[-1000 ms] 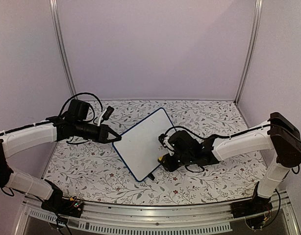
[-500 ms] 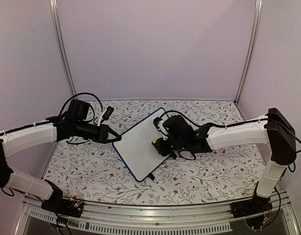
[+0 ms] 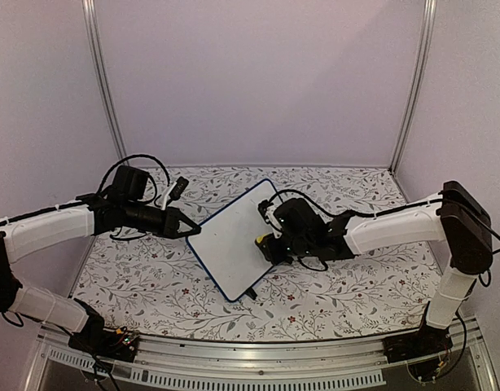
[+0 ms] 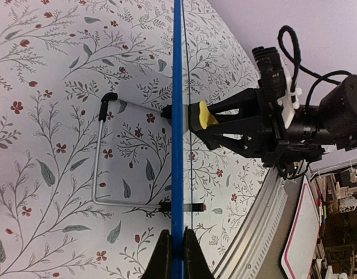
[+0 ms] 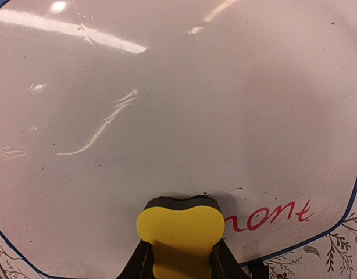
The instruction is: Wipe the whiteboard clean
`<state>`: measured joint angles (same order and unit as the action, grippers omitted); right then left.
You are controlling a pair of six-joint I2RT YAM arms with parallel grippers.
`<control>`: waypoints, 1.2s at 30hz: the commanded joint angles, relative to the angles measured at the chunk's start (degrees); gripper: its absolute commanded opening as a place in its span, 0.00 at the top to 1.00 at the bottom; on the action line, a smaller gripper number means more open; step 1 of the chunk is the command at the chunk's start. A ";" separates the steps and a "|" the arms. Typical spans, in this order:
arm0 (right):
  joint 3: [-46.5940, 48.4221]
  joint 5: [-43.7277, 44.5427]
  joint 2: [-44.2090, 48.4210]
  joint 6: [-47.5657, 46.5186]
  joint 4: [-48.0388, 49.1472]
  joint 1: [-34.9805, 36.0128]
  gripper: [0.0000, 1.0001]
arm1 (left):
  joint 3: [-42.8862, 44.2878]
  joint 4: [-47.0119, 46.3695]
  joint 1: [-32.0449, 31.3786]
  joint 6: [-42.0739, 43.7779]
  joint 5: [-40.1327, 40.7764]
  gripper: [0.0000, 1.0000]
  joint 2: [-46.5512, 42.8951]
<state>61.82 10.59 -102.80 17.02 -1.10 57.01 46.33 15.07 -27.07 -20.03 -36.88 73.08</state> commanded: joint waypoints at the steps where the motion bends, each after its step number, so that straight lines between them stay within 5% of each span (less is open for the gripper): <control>1: -3.75 -0.50 -0.15 0.97 -2.94 -0.50 0.81 | -0.01 -2.12 -0.07 0.80 -2.24 1.00 -1.01; 25: -10.32 -2.42 2.13 3.22 -1.65 -0.50 0.81 | -0.07 -2.13 -0.04 0.77 -2.18 1.00 -0.93; 36: -2.81 2.80 4.62 -0.34 -3.80 -0.83 0.81 | -0.07 -2.11 -0.04 0.70 -2.09 1.00 -0.83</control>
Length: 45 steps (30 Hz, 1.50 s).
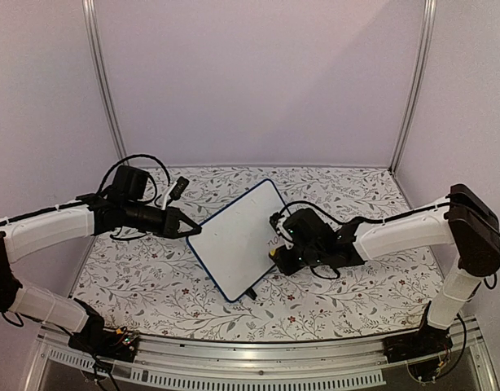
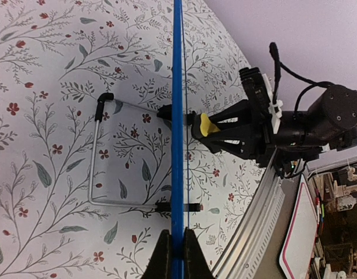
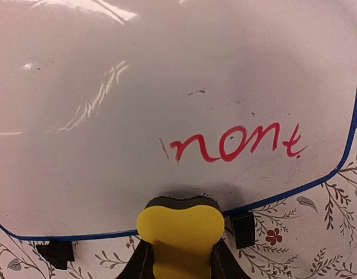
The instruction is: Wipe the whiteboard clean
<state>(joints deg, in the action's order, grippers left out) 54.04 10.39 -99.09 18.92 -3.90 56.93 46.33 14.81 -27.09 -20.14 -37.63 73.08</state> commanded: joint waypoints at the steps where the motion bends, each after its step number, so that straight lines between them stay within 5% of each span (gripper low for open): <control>1: 6.05 3.08 0.14 -2.78 -1.21 -0.95 0.81 | -0.01 -1.88 -0.05 0.84 -1.34 1.00 -0.83; 12: 9.99 1.20 -5.06 -4.42 -1.22 -3.56 0.81 | -0.09 -1.89 -0.02 0.88 -1.29 1.00 -0.94; 45: -1.17 -4.69 -3.10 1.42 1.61 -2.00 0.81 | -0.08 -1.92 0.08 0.81 -1.56 1.00 -0.99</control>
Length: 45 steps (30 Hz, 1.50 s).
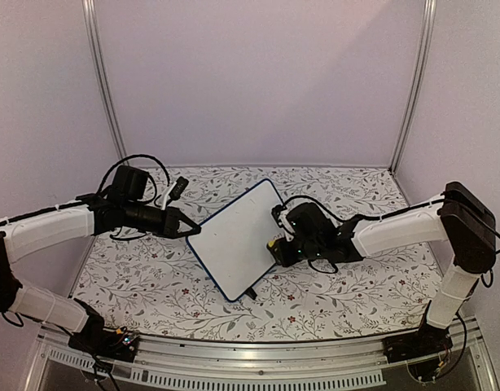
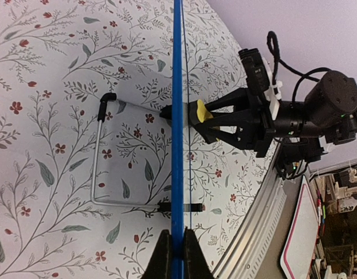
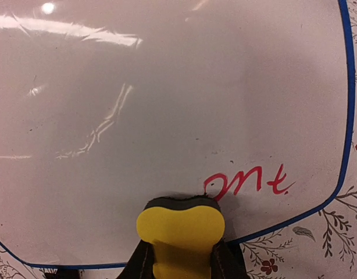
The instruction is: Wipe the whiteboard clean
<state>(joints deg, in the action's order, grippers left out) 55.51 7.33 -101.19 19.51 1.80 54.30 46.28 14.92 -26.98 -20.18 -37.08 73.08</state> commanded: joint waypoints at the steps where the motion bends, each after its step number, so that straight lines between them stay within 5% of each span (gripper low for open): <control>1: -2.94 -1.60 -0.75 0.91 -4.09 0.65 0.81 | -0.04 -2.00 -0.06 0.85 -2.07 1.00 -0.99; 14: -5.55 -0.66 2.17 1.63 -4.50 0.74 0.81 | -0.01 -2.06 -0.02 0.87 -2.01 1.00 -0.92; 23: 0.90 3.57 6.34 -1.54 -6.77 -0.23 0.81 | -0.04 -2.07 -0.03 0.86 -2.02 1.00 -0.83; 34: 8.04 4.07 -0.03 -4.91 -7.78 -2.75 0.81 | -0.04 -2.07 -0.08 0.90 -1.99 1.00 -1.12; 45: 2.26 0.86 -1.08 -2.80 -5.79 -2.83 0.81 | 0.01 -2.07 -0.08 0.86 -2.12 1.00 -0.93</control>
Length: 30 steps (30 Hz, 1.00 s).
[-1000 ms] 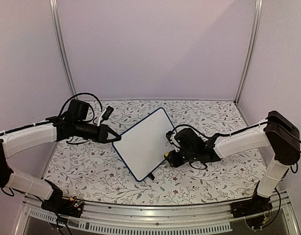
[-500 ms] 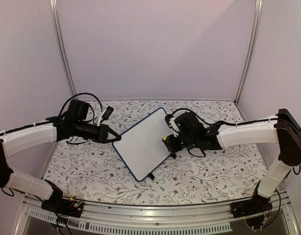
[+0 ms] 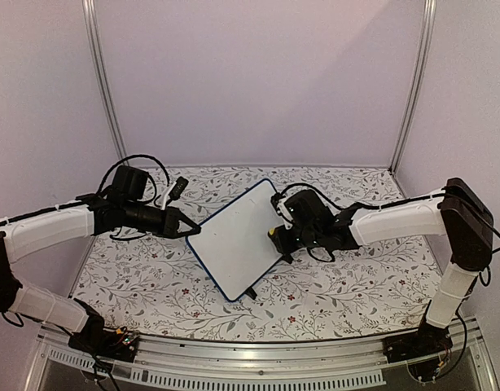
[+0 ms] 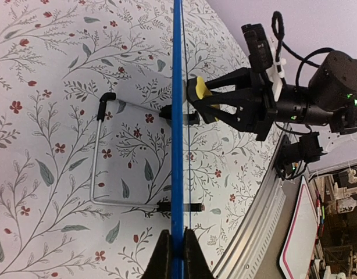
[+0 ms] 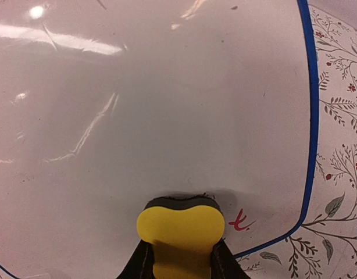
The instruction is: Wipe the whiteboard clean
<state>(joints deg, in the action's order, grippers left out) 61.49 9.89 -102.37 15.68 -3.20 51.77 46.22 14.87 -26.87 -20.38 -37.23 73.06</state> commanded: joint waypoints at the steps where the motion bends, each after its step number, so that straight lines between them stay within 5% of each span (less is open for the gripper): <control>1: -4.25 -1.78 0.34 1.08 -0.54 -0.34 0.81 | 0.07 -2.01 -0.12 1.12 -1.97 1.00 -0.90; 30: -3.51 0.94 7.59 0.01 -3.55 -0.34 0.81 | 0.13 -2.10 -0.11 1.06 -2.23 1.00 -0.73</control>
<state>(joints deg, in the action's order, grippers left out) 54.48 7.70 -97.58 17.10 -5.96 51.70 46.22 14.66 -26.87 -20.38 -37.98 73.06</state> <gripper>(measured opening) 0.252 0.025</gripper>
